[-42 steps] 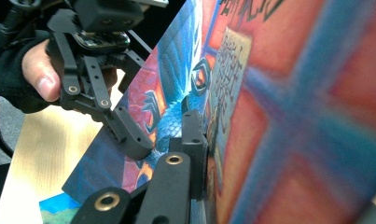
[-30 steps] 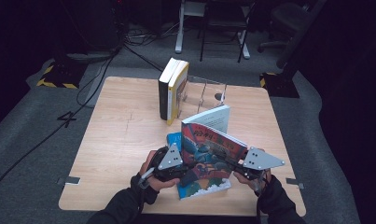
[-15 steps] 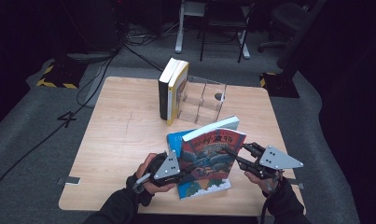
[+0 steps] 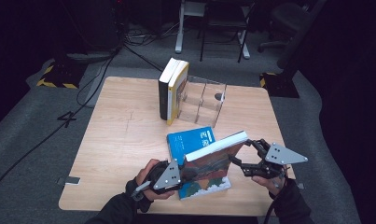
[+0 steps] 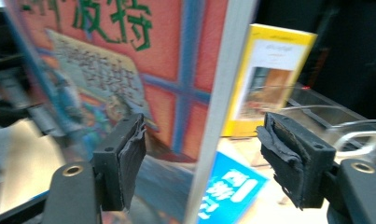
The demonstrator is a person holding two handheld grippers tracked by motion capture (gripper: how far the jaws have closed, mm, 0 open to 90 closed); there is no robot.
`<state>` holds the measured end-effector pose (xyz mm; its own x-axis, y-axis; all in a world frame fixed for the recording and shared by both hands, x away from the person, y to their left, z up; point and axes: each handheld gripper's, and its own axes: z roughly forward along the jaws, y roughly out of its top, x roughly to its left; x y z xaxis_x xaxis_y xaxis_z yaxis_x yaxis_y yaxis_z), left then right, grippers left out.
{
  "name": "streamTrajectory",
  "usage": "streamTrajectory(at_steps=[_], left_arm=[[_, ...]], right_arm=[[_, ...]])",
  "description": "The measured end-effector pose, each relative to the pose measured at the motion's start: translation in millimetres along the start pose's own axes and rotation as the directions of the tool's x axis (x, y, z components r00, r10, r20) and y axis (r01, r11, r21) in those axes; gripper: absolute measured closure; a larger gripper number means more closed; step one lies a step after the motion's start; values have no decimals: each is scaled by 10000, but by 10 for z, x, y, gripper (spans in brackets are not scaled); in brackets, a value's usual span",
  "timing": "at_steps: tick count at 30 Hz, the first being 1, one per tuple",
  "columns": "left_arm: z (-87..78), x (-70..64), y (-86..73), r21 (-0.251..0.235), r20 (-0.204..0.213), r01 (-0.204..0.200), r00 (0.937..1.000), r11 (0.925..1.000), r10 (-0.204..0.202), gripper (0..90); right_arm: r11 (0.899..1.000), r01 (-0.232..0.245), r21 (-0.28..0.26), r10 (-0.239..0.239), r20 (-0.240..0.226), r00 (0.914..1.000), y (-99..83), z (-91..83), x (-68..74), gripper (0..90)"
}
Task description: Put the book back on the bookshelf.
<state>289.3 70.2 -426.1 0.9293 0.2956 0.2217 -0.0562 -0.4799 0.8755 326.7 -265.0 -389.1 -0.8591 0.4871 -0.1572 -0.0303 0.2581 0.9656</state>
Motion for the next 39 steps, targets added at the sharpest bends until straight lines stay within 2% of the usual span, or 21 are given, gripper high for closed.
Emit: streamTrajectory(at_steps=[4,7,12,15,22,26,32,35,39], left_arm=[[4,-28,-6,-107,95,182,9998,9998,-181,731],[9,-49,-11,-191,84,495,9987,9986,-494,733],[-1,-19,-21,-288,24,1010,9949,9945,-1009,724],[3,-7,-8,-393,77,1253,9921,9913,-1251,711],[9,13,129,-701,48,1436,9896,9871,-1436,697],[12,34,202,-807,22,1468,9891,9859,-1471,693],[-31,92,388,-1341,74,1340,9909,9819,-1342,684],[-53,119,490,-1649,134,1320,9912,9774,-1316,680],[-38,143,573,-1597,135,1271,9919,9789,-1266,679]], right_arm=[[9988,269,401,-232,-906,9956,-7,20,65,337],[9970,535,555,-461,-1271,9908,-4,30,118,392],[9967,543,611,-471,-1125,9925,4,11,137,481],[9968,538,590,-473,-1066,9932,1,3,149,498],[9970,541,549,-485,-975,9941,-3,8,158,504],[9971,529,543,-476,-948,9944,0,16,162,511],[9971,524,554,-472,-910,9947,5,25,163,513],[9971,534,548,-485,-884,9949,6,30,162,513],[9969,542,577,-490,-874,9950,12,37,160,511]])
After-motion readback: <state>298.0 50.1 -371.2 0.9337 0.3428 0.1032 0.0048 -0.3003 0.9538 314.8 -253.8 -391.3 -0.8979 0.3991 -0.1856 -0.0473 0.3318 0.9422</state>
